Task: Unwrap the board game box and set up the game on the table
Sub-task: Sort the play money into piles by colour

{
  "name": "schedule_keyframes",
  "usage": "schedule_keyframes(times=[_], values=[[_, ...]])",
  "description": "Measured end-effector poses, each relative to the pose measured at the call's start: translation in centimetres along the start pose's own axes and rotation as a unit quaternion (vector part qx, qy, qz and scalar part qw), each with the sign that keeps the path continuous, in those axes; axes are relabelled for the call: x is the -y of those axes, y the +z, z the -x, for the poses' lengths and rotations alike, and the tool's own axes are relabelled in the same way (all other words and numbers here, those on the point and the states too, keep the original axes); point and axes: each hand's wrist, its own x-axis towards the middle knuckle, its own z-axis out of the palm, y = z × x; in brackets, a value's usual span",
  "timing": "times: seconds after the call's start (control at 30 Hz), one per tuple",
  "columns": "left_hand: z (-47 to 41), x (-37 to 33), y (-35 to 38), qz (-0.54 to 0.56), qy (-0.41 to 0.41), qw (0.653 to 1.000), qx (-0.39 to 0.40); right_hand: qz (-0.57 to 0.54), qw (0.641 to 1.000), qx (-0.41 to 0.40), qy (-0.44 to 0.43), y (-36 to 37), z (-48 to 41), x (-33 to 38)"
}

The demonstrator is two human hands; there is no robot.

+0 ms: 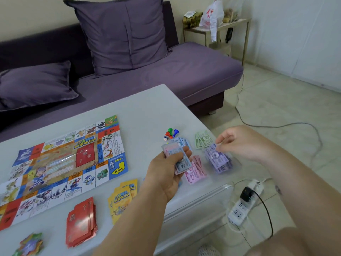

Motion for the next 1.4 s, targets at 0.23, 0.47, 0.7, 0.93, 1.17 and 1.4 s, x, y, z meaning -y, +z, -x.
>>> schedule_keyframes(times=[0.23, 0.47, 0.7, 0.93, 1.17, 1.4], values=[[-0.4, 0.8, 0.4, -0.035, 0.011, 0.999, 0.001, 0.058, 0.997, -0.049, -0.029, 0.1, 0.4, 0.0], [-0.1, 1.0, 1.1, -0.056, 0.025, 0.997, 0.036, -0.042, 0.996, 0.056, -0.051, 3.1, 0.7, 2.8], [0.0, -0.7, -0.6, 0.024, -0.005, 1.0, 0.0, -0.12, 0.991, -0.027, -0.054, 3.8, -1.8, 2.5], [-0.7, -1.6, -3.2, -0.011, 0.032, 0.998, -0.047, 0.037, 0.987, -0.142, -0.061, 6.8, -5.9, 3.1], [-0.6, -2.1, -3.7, -0.035, 0.047, 0.995, -0.075, 0.152, 0.971, -0.169, -0.072, 7.8, -6.7, 5.1], [0.2, -2.0, -2.3, -0.034, 0.054, 0.997, -0.031, -0.065, 0.991, 0.071, -0.094, 6.2, -1.9, 7.7]])
